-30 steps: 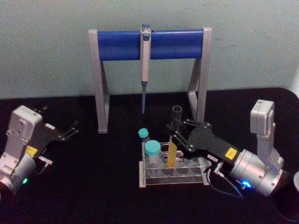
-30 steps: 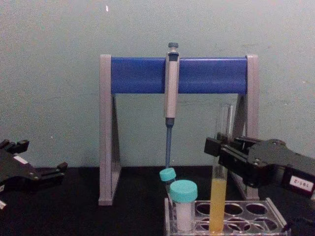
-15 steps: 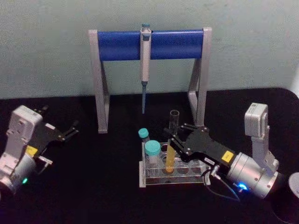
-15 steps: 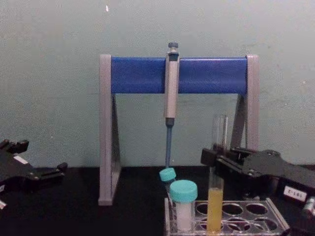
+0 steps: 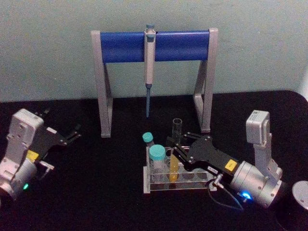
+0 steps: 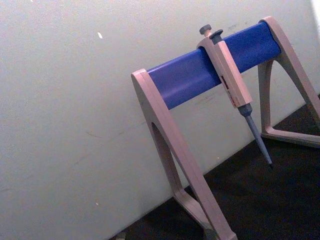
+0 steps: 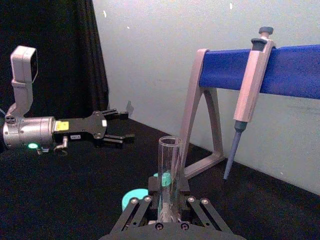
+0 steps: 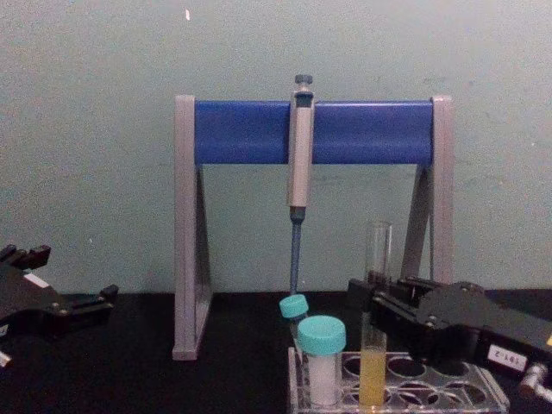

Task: Pick up the test tube from the test tube rack, shake it, then place it back into the test tube rack.

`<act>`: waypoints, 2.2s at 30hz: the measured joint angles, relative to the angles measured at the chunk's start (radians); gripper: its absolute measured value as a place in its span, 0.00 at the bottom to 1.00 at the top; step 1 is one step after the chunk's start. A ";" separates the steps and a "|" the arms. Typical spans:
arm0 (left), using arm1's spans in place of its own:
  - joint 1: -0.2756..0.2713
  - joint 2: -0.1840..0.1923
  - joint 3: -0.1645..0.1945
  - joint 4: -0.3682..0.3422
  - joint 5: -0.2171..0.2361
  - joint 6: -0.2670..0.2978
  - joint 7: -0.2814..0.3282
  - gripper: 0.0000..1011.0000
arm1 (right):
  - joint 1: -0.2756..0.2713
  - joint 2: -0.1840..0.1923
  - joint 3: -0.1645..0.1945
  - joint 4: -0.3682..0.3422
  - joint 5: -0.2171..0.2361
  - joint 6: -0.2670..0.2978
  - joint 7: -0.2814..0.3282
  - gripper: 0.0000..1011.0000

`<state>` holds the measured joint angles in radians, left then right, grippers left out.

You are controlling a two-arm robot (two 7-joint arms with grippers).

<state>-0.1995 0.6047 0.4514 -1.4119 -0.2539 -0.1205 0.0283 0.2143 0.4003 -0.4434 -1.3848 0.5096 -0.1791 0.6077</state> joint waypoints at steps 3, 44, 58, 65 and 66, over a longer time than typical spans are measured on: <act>0.000 0.000 0.000 0.000 0.000 0.000 0.000 0.99 | 0.002 -0.003 -0.001 0.007 -0.007 0.000 -0.004 0.23; 0.000 0.000 0.000 0.000 0.000 0.000 0.000 0.99 | 0.004 -0.009 -0.003 0.019 -0.022 0.002 -0.012 0.70; 0.000 0.000 0.000 0.000 0.000 0.000 0.000 0.99 | 0.004 -0.008 -0.003 0.016 -0.019 0.001 -0.010 0.99; 0.000 0.000 0.000 0.000 0.000 0.000 0.000 0.99 | -0.003 0.001 0.009 -0.026 -0.013 -0.013 -0.002 0.99; 0.000 0.000 0.000 0.000 0.000 0.000 0.000 0.99 | -0.003 0.005 0.014 -0.042 -0.011 -0.017 -0.002 0.99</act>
<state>-0.1995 0.6047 0.4514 -1.4119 -0.2539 -0.1205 0.0283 0.2109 0.4055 -0.4292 -1.4265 0.4985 -0.1963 0.6061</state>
